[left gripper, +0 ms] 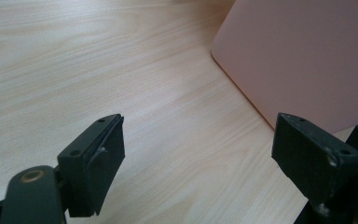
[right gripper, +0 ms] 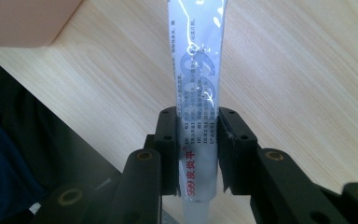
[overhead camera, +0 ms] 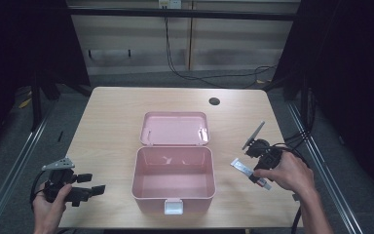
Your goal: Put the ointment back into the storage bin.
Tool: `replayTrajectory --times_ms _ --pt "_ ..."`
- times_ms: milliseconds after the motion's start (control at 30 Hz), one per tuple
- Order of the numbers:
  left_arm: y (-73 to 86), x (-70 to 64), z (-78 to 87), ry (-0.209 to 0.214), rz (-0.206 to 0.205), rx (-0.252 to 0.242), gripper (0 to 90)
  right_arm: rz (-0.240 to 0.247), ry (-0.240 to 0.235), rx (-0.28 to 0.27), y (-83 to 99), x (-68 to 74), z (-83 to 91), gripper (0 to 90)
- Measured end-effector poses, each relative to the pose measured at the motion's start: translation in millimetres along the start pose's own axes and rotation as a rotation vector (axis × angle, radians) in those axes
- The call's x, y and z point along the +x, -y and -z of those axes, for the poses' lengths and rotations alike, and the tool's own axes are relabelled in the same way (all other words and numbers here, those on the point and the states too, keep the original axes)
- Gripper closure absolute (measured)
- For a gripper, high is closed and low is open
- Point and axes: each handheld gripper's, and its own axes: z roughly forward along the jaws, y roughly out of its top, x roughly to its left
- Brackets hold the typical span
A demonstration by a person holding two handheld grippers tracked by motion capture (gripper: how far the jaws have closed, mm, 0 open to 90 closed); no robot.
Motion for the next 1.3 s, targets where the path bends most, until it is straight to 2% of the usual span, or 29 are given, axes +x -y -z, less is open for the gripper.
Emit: replayTrajectory --times_ms 233,433,633,933,967,1067,1233,1300 --pt "0.1 0.3 0.3 0.0 -0.001 0.0 17.0 0.014 -0.013 -0.001 0.2 0.4 7.9 71.2" --pt "0.2 0.7 0.5 0.001 0.001 0.0 17.0 0.007 -0.012 0.0 0.0 0.9 15.0 71.2" --pt "0.3 0.8 0.3 -0.004 0.002 -0.002 17.0 0.072 -0.008 -0.009 -0.9 3.5 24.8 71.1" --pt "0.4 0.6 0.3 -0.004 0.002 -0.001 17.0 0.119 -0.019 -0.035 -3.2 9.5 36.2 71.1" --pt "0.5 0.7 0.3 -0.006 0.001 0.0 17.0 0.14 -0.016 -0.035 -3.7 10.9 39.5 71.1" --pt "0.3 0.9 0.2 -0.007 0.002 0.0 17.0 0.156 -0.006 -0.046 -4.6 11.1 42.8 71.1" --pt "0.3 1.1 0.3 -0.008 0.001 0.0 17.0 0.204 -0.022 -0.055 -8.8 16.3 50.9 71.2" --pt "0.3 1.0 0.3 -0.007 0.001 0.0 17.0 0.209 -0.025 -0.064 -9.8 17.7 52.2 71.2"
